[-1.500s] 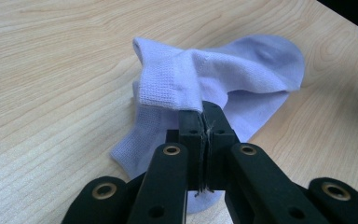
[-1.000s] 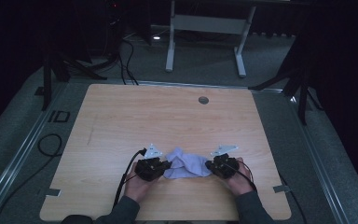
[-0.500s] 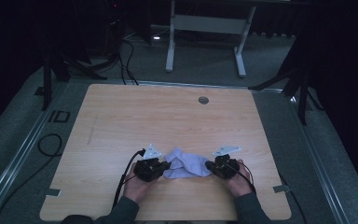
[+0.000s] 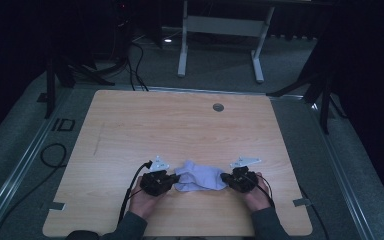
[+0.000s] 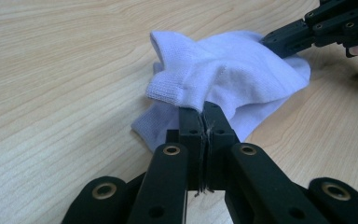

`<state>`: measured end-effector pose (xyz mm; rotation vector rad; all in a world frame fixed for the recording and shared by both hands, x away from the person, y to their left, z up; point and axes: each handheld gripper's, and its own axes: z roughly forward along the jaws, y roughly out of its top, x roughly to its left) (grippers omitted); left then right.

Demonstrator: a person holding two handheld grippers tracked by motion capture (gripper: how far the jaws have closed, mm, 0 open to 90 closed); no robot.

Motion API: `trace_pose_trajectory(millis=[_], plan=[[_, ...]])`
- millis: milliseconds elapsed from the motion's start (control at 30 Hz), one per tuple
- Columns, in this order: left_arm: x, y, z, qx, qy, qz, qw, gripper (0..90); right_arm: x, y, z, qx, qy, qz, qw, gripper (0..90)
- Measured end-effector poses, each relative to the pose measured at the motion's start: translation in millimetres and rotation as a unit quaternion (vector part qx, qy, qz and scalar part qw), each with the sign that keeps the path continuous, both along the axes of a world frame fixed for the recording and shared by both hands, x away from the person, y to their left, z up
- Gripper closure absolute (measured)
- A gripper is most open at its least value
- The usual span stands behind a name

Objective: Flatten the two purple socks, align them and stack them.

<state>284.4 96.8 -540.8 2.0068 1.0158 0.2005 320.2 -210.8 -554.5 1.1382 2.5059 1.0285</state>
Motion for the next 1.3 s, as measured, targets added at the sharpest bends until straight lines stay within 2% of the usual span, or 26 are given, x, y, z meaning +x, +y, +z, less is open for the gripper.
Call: trace_pose_trajectory(millis=[400,633,800,900,1033,1067,1100,1200,1300], plan=[[-5.6,6.2,-5.7,0.001,0.018,0.006,0.9998,88.0,0.3,-0.7,-0.6,0.004,-0.001,0.0,1.0,88.5],[-9.7,11.7,-8.2,0.004,0.035,0.009,0.9994,87.9,0.2,-0.3,-0.8,0.006,0.001,0.001,1.0,88.5],[-10.3,12.8,-8.6,0.013,0.043,0.01,0.9989,87.6,0.0,0.2,-1.0,0.009,0.003,0.002,1.0,88.5],[-10.3,16.2,-6.8,0.016,0.036,0.022,0.999,85.1,-0.1,0.2,-1.0,0.009,0.003,0.001,1.0,88.5],[-10.6,20.0,-1.5,0.008,0.02,0.029,0.9993,82.4,0.0,0.1,-1.2,0.011,0.004,0.0,0.9999,88.5],[-12.0,18.9,2.8,0.002,0.002,0.024,0.9997,81.9,0.0,0.2,-1.2,0.012,0.004,-0.001,0.9999,88.5],[-12.5,17.3,4.2,0.002,-0.004,0.019,0.9998,81.9,-0.1,0.2,-1.1,0.012,0.004,-0.001,0.9999,88.5],[-13.3,10.9,4.7,0.002,-0.011,0.009,0.9999,81.2,-0.6,0.9,-1.0,0.01,0.003,-0.003,0.9999,88.4],[-13.3,5.7,2.6,0.011,-0.012,0.002,0.9999,79.7,-1.1,1.2,-0.9,0.01,0.0,-0.003,0.9999,87.7]])
